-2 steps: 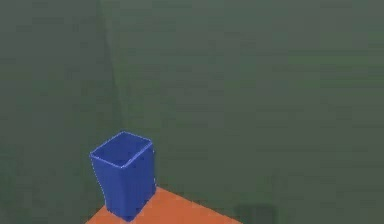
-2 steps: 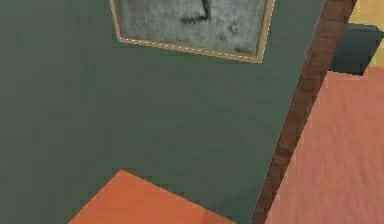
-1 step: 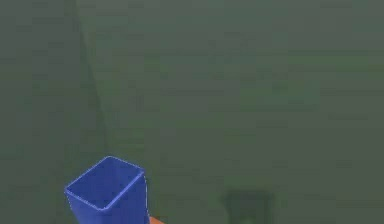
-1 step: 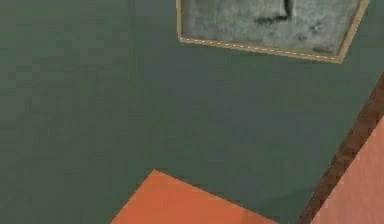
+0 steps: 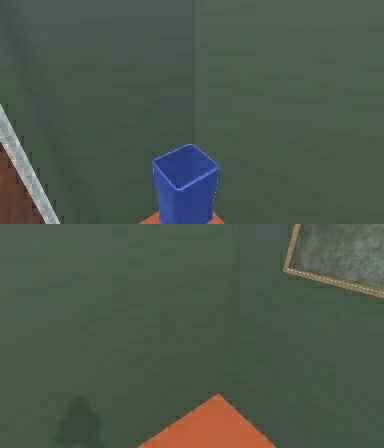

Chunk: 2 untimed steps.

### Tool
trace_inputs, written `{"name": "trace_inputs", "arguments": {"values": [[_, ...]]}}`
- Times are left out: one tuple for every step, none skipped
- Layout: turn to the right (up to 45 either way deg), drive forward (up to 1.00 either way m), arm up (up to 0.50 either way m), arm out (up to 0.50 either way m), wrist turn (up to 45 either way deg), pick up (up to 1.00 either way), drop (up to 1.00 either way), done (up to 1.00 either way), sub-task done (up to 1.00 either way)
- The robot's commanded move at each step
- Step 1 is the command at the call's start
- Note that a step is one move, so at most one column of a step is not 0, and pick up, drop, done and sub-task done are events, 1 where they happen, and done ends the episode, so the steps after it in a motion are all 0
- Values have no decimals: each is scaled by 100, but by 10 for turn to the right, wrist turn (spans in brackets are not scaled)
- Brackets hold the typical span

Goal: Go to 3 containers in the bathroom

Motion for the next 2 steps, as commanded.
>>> {"name": "trace_inputs", "arguments": {"values": [[0, 0, 0, 0, 0, 0, 0, 0, 100], [-450, 0, 0, 0, 0, 0, 0, 0, 0]]}}
